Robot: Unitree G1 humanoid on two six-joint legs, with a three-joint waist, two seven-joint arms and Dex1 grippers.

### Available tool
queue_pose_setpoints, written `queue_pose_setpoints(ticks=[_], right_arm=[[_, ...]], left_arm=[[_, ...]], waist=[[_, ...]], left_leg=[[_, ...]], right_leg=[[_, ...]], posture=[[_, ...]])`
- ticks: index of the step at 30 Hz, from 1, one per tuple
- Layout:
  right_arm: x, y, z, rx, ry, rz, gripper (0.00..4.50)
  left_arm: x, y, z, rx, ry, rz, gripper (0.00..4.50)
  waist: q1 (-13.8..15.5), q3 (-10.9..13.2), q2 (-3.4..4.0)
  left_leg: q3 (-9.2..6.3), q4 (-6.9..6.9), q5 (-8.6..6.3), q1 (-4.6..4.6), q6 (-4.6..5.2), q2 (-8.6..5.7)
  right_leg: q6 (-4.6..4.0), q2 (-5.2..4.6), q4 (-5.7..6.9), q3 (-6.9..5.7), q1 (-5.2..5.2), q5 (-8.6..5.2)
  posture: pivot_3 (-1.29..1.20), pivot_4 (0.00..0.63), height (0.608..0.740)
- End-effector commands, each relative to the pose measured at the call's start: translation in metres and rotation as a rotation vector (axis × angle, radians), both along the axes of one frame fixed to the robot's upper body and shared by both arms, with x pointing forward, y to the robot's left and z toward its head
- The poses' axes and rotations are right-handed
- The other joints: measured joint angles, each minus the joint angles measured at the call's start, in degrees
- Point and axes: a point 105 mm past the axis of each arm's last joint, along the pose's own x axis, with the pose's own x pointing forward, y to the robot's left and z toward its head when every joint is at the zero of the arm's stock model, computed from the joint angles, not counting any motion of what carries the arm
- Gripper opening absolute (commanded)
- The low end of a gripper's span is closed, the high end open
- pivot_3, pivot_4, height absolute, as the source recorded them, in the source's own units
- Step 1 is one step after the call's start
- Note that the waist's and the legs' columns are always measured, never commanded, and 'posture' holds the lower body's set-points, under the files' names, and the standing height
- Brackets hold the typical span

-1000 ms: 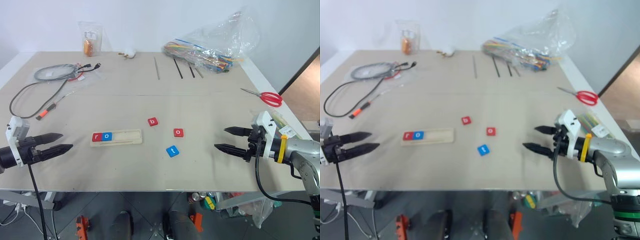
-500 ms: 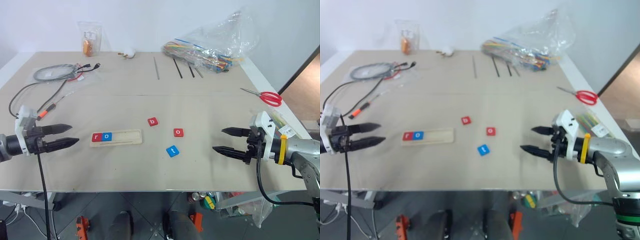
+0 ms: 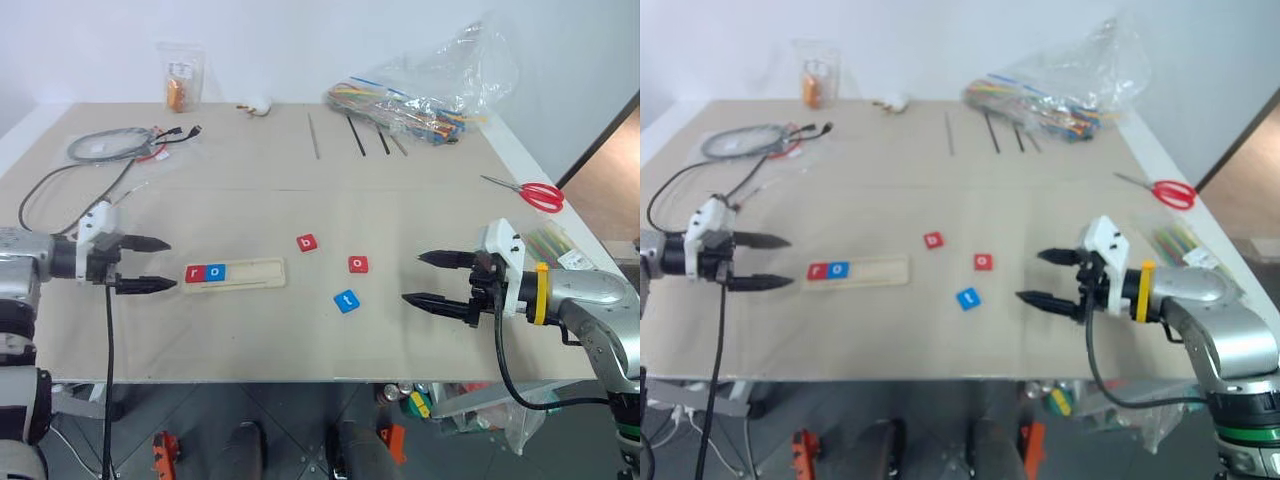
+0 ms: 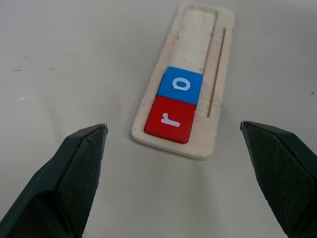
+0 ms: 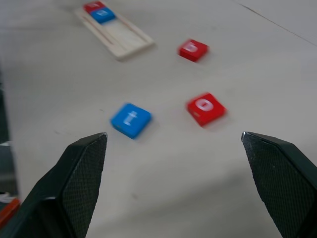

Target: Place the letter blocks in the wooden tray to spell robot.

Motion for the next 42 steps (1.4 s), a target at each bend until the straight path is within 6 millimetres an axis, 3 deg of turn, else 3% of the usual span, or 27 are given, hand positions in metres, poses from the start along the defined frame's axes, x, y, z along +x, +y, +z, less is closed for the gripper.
queue_pose_setpoints(ticks=[1,7,14,18,23,25,26,32,42], right_arm=[[-0.011,0.017,0.021,0.024,-0.074,0.063,4.5],[-0.017,0.025,0.032,0.025,-0.108,0.074,4.5],[-0.02,0.023,0.032,0.023,-0.111,0.053,4.5],[-0.018,0.024,0.035,0.057,-0.113,0.04,4.5],[-0.021,0.033,0.057,0.207,-0.119,0.08,4.5],[-0.02,0.035,0.057,0.204,-0.115,0.081,4.5],[-0.018,0.035,0.054,0.194,-0.11,0.075,4.5],[-0.017,0.038,0.047,0.165,-0.098,0.078,4.5],[-0.016,0.039,0.046,0.159,-0.098,0.081,4.5]], left_arm=[[0.004,-0.004,0.0,0.043,0.0,-0.03,4.47],[0.014,-0.017,-0.004,0.021,0.038,-0.038,4.47],[0.012,-0.024,-0.023,0.09,0.117,-0.071,4.47],[0.01,-0.026,-0.028,0.092,0.139,-0.082,4.47],[0.007,-0.025,-0.032,0.112,0.147,-0.093,4.47],[0.006,-0.025,-0.032,0.113,0.149,-0.096,4.47],[0.006,-0.025,-0.032,0.113,0.15,-0.099,3.97],[0.002,-0.027,-0.034,0.124,0.147,-0.129,2.05],[-0.003,-0.037,-0.031,0.169,0.067,-0.244,1.91]], waist=[[-0.1,0.0,0.0],[0.0,0.0,-0.05],[0.0,0.0,-0.07],[0.0,0.0,-0.07],[0.0,0.0,-0.08],[0.0,-0.1,-0.09],[0.0,-0.1,-0.11],[0.0,-0.1,-0.11],[0.0,-0.1,-0.12]], left_leg=[[0.01,0.12,-0.06,-0.08,0.09,0.04],[0.02,0.36,-0.1,-0.12,0.16,0.06],[0.16,0.47,-0.1,-0.15,0.16,0.05],[0.17,0.47,-0.1,-0.13,0.16,0.05],[0.28,0.53,-0.09,-0.11,0.17,0.04],[0.3,0.54,-0.09,-0.09,0.17,0.05],[0.32,0.54,-0.1,-0.09,0.16,0.05],[0.42,0.54,-0.11,-0.09,0.19,0.05],[0.51,0.56,-0.11,-0.06,0.19,0.06]], right_leg=[[0.0,0.05,0.03,0.01,-0.06,0.01],[0.05,0.1,0.06,0.07,-0.05,0.15],[0.13,0.08,0.04,0.24,-0.05,0.24],[0.15,0.09,0.05,0.27,-0.04,0.25],[0.2,0.08,0.05,0.4,-0.03,0.34],[0.21,0.08,0.03,0.41,-0.02,0.35],[0.21,0.08,0.03,0.44,-0.02,0.36],[0.23,0.08,0.02,0.56,-0.05,0.36],[0.27,0.09,0.02,0.68,-0.06,0.4]], posture=[[0.0,0.15,0.74],[0.0,0.15,0.74],[0.0,0.15,0.74],[0.0,0.15,0.74],[0.0,0.15,0.74],[0.0,0.15,0.74],[0.0,0.15,0.74],[0.0,0.15,0.74],[0.0,0.15,0.74]])
